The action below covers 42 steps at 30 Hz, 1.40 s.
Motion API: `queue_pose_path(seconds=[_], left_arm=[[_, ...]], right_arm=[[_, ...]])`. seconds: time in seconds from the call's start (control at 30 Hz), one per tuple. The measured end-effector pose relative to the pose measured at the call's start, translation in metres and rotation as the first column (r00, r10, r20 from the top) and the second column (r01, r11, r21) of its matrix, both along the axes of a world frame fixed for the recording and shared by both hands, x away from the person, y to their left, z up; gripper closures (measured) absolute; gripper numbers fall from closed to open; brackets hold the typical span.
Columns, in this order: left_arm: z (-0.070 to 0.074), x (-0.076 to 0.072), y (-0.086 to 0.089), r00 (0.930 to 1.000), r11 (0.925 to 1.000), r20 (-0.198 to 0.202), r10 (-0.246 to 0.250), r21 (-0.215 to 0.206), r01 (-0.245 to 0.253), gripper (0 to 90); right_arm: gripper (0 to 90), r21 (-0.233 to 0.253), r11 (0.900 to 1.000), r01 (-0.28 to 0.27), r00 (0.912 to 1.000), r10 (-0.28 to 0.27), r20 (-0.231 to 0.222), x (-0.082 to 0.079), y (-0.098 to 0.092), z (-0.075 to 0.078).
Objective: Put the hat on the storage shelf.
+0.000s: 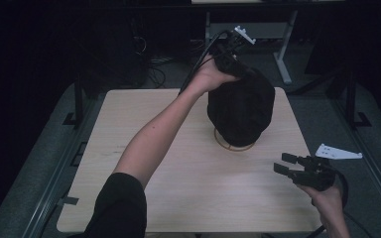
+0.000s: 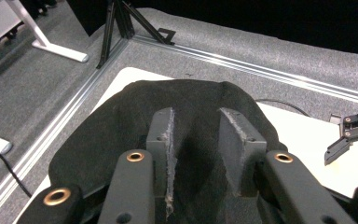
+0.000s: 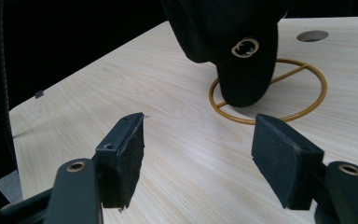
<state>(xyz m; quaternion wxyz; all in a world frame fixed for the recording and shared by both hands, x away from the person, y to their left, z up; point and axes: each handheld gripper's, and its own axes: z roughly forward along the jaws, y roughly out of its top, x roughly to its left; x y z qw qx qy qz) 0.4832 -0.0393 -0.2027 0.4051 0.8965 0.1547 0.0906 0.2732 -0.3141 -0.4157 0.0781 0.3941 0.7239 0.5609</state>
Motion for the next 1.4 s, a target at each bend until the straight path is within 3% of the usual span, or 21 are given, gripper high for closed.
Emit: queue_pose_path(seconds=[0.67,0.83,1.4], left_arm=[[0.004,-0.018,0.024,1.0,0.9994,0.004,0.0,-0.035,0.0,50.2],[0.002,-0.023,0.03,1.0,0.9996,0.0,-0.002,-0.03,0.002,48.5],[-0.005,-0.036,0.058,0.9999,0.9971,-0.003,0.017,-0.074,-0.017,46.5]], right_arm=[[29.2,-0.05,0.999,0.017,0.9998,-0.018,-0.005,0.0,0.005,-0.005],[28.1,-0.069,0.997,0.022,0.9997,-0.022,-0.003,0.001,0.007,-0.005],[27.0,-0.105,0.994,0.031,0.9995,-0.031,0.0,0.002,0.012,-0.006]])
